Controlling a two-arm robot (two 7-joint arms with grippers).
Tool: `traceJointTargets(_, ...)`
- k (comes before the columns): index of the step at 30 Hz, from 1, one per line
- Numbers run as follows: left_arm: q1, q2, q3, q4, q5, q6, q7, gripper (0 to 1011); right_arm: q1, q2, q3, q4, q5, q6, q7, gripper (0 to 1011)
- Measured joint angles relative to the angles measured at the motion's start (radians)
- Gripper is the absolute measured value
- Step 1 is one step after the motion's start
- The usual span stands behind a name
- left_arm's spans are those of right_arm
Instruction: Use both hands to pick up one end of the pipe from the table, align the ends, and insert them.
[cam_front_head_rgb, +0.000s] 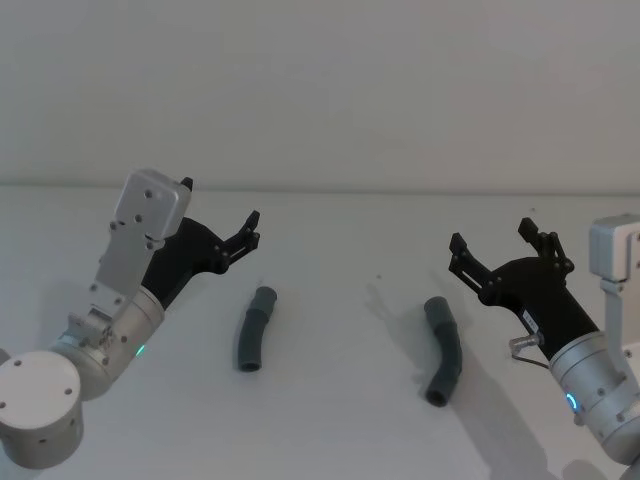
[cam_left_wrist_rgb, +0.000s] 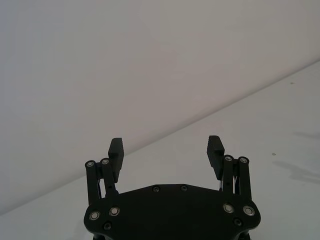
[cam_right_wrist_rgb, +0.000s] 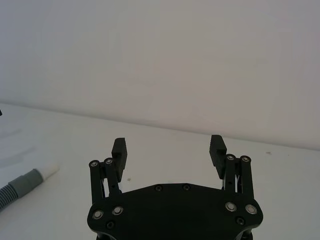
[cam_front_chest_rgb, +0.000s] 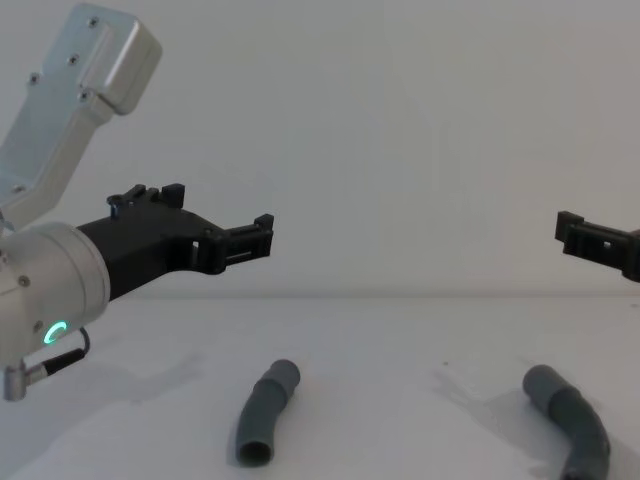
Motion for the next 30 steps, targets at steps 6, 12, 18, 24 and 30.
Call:
traceJointTargets(6, 0.000, 0.000, 0.000, 0.000, 0.000, 0.000, 0.000, 1001, 0.000, 0.000, 0.000, 0.000, 0.000, 0.000, 0.000, 1002)
traceJointTargets(12, 0.000, 0.000, 0.000, 0.000, 0.000, 0.000, 0.000, 1001, 0.000, 0.000, 0.000, 0.000, 0.000, 0.000, 0.000, 1002)
traceJointTargets(18, 0.000, 0.000, 0.000, 0.000, 0.000, 0.000, 0.000, 1001, 0.000, 0.000, 0.000, 0.000, 0.000, 0.000, 0.000, 1002)
traceJointTargets(24, 0.000, 0.000, 0.000, 0.000, 0.000, 0.000, 0.000, 1001, 0.000, 0.000, 0.000, 0.000, 0.000, 0.000, 0.000, 1002)
traceJointTargets(30, 0.000, 0.000, 0.000, 0.000, 0.000, 0.000, 0.000, 1001, 0.000, 0.000, 0.000, 0.000, 0.000, 0.000, 0.000, 1002)
